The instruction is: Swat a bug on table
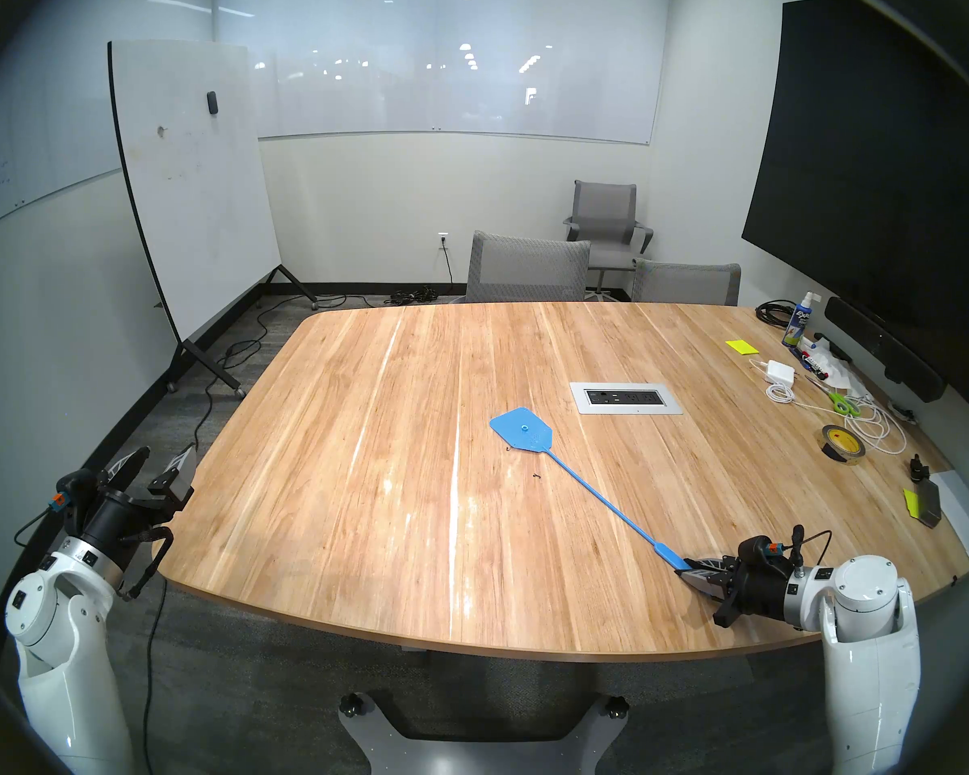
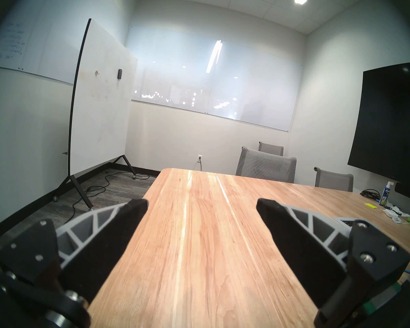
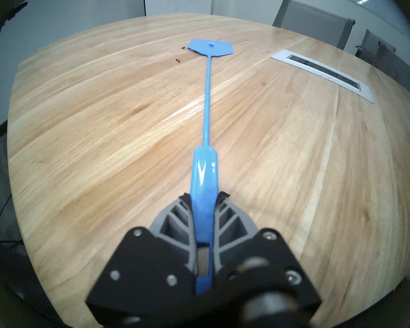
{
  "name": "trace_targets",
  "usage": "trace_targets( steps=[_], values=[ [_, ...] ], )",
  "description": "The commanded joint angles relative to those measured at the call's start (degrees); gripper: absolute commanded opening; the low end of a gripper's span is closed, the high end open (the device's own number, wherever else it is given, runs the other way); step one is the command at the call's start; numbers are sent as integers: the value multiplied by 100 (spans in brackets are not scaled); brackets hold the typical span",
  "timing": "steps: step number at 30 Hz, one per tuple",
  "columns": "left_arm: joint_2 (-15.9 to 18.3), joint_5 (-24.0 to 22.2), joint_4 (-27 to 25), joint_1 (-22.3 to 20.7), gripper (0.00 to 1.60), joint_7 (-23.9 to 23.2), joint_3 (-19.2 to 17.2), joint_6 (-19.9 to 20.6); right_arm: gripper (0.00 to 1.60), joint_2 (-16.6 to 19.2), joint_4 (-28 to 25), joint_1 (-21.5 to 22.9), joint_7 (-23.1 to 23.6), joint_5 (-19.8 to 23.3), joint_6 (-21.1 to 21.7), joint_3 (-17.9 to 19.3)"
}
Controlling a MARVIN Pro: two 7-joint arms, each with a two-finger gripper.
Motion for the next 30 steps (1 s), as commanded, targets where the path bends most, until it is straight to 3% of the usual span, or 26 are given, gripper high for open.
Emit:
trace_targets(
  steps=[1,30],
  values=[
    [1,-9,-95,6,160,-2,-22,7,0,-132,-198,-311,-63,15,-56,180],
    [-26,22,-95,-19,160,-32,-40,25,0,-564,-727,-1120,-182,134,-314,816]
  ],
)
